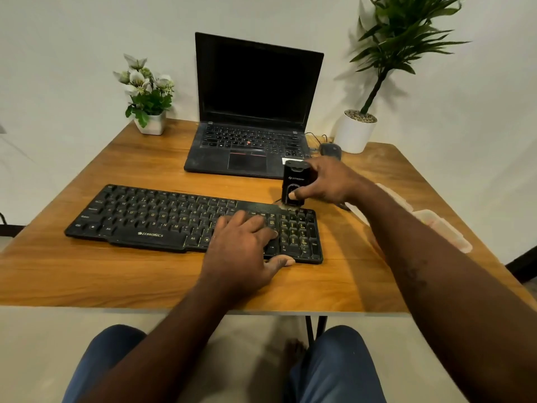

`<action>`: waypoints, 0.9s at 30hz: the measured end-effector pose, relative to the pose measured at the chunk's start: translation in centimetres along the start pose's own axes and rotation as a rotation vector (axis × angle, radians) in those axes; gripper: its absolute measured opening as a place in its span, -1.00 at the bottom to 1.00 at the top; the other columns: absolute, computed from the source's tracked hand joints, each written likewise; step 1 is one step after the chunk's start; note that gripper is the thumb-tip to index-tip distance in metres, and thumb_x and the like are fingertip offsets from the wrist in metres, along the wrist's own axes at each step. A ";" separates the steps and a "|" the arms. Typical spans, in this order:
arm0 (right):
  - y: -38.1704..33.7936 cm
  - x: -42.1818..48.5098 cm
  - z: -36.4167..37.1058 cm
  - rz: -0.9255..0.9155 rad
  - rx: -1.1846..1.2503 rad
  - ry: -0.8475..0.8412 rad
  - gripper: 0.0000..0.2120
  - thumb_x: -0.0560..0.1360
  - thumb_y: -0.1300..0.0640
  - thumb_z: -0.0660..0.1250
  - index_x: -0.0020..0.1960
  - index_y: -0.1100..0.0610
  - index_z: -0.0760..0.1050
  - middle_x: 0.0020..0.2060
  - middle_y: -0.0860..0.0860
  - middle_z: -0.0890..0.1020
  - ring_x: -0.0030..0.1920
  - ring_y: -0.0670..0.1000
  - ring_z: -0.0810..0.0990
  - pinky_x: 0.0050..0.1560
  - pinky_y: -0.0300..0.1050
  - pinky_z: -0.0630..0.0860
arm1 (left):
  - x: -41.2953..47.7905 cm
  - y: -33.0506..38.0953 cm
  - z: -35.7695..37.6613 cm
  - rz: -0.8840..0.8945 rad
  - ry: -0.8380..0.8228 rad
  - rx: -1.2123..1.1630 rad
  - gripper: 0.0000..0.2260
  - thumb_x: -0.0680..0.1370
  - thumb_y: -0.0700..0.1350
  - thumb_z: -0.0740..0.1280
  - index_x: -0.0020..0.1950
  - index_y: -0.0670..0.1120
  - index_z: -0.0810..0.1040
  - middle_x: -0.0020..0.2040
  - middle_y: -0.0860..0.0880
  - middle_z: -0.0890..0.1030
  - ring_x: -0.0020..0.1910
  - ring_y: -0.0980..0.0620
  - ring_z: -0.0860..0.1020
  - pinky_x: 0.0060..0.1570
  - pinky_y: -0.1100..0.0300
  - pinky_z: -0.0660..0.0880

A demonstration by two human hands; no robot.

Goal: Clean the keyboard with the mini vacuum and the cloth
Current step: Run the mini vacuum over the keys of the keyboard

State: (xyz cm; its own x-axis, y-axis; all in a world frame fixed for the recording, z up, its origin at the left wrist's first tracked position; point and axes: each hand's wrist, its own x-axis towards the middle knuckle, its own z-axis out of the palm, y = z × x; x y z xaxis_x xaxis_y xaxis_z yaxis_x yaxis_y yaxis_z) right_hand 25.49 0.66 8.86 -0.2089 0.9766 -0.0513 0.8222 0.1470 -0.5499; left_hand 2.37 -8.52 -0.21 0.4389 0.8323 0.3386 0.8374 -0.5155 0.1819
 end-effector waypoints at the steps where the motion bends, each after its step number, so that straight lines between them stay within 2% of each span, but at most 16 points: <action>1: 0.6 -0.2 -0.8 0.036 -0.021 -0.020 -0.60 0.41 0.03 0.59 0.18 0.06 0.56 0.01 -0.02 0.68 0.03 -0.02 0.64 -0.02 -0.12 0.54 | 0.0 -0.1 0.1 0.002 -0.002 0.000 -0.37 0.51 0.48 0.14 0.33 0.09 0.59 0.18 0.10 0.56 0.18 0.04 0.40 0.21 -0.02 0.34; 4: 2.8 -1.2 -3.8 0.150 -0.159 -0.094 -0.58 0.39 0.01 0.61 0.18 0.08 0.57 -0.01 0.01 0.69 0.02 0.03 0.65 0.02 -0.07 0.56 | 0.0 -0.1 0.1 0.005 -0.002 -0.001 -0.37 0.51 0.48 0.13 0.33 0.09 0.59 0.17 0.10 0.56 0.18 0.04 0.40 0.20 -0.01 0.34; 7: 3.6 -2.0 -5.1 0.224 -0.298 -0.126 -0.54 0.38 0.01 0.62 0.20 0.10 0.57 0.00 0.01 0.69 -0.02 -0.03 0.64 -0.07 -0.09 0.54 | 0.1 -0.2 0.2 0.007 0.002 -0.006 -0.36 0.51 0.49 0.11 0.32 0.09 0.60 0.16 0.10 0.56 0.17 0.04 0.40 0.19 -0.01 0.33; 11: 2.0 -2.8 -3.2 0.090 0.005 0.016 -0.61 0.37 0.05 0.63 0.14 0.05 0.60 -0.01 -0.03 0.72 0.00 -0.03 0.67 -0.05 -0.13 0.55 | 0.0 -0.2 0.3 0.007 -0.003 -0.002 -0.37 0.51 0.48 0.11 0.33 0.10 0.58 0.17 0.11 0.55 0.18 0.05 0.39 0.20 0.00 0.33; 13: 0.4 -2.8 -1.8 0.004 0.040 0.030 -0.64 0.39 0.06 0.63 0.12 0.01 0.59 -0.02 -0.08 0.70 -0.01 -0.09 0.66 -0.09 -0.20 0.52 | 0.0 -0.2 0.2 0.005 -0.006 -0.001 -0.34 0.50 0.49 0.07 0.34 0.11 0.58 0.19 0.10 0.55 0.19 0.04 0.39 0.21 -0.01 0.34; 16: -1.4 -2.3 0.2 -0.075 -0.026 0.061 -0.60 0.40 0.03 0.62 0.18 0.01 0.59 -0.01 -0.12 0.69 -0.01 -0.14 0.65 -0.13 -0.28 0.50 | 0.0 -0.1 0.0 0.001 -0.013 0.005 -0.30 0.48 0.50 0.01 0.35 0.10 0.58 0.21 0.09 0.56 0.20 0.03 0.40 0.21 -0.02 0.34; 20: -2.7 -1.9 1.6 -0.102 -0.190 0.060 -0.52 0.39 -0.01 0.61 0.25 0.03 0.58 -0.01 -0.13 0.64 0.00 -0.09 0.62 -0.20 -0.31 0.45 | -0.1 -0.1 0.1 0.003 -0.001 0.010 -0.32 0.49 0.50 0.06 0.34 0.09 0.58 0.20 0.09 0.57 0.20 0.03 0.40 0.21 -0.02 0.33; 24: -3.1 -2.5 0.3 -0.083 -0.222 -0.120 -0.63 0.37 0.00 0.63 0.09 -0.10 0.56 -0.08 -0.19 0.65 -0.05 -0.15 0.63 -0.19 -0.28 0.47 | 0.0 -0.2 0.1 0.005 -0.008 0.013 -0.35 0.51 0.50 0.12 0.35 0.09 0.57 0.20 0.09 0.55 0.21 0.04 0.39 0.22 -0.01 0.31; 25: -3.1 -2.6 0.2 -0.084 -0.242 -0.119 -0.65 0.37 -0.01 0.63 0.07 -0.12 0.55 -0.11 -0.20 0.63 -0.07 -0.16 0.62 -0.21 -0.29 0.45 | 0.0 -0.2 0.1 0.007 -0.002 0.015 -0.35 0.51 0.50 0.13 0.34 0.09 0.58 0.20 0.09 0.56 0.20 0.03 0.39 0.21 -0.01 0.32; 27: -3.0 -2.5 0.6 -0.085 -0.271 -0.012 -0.61 0.40 -0.01 0.61 0.17 -0.04 0.58 -0.09 -0.20 0.62 -0.03 -0.11 0.62 -0.20 -0.30 0.47 | 0.0 -0.2 0.1 0.005 0.009 0.016 -0.36 0.51 0.50 0.14 0.33 0.09 0.59 0.19 0.09 0.56 0.19 0.03 0.40 0.20 -0.02 0.33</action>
State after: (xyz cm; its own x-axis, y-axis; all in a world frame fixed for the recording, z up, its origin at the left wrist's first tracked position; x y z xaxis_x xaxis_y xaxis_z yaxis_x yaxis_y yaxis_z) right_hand 23.23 -2.33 10.20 -0.2883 0.9572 -0.0252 0.9125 0.2667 -0.3102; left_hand 2.26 -8.38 -0.36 0.4406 0.8277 0.3474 0.8400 -0.5167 0.1657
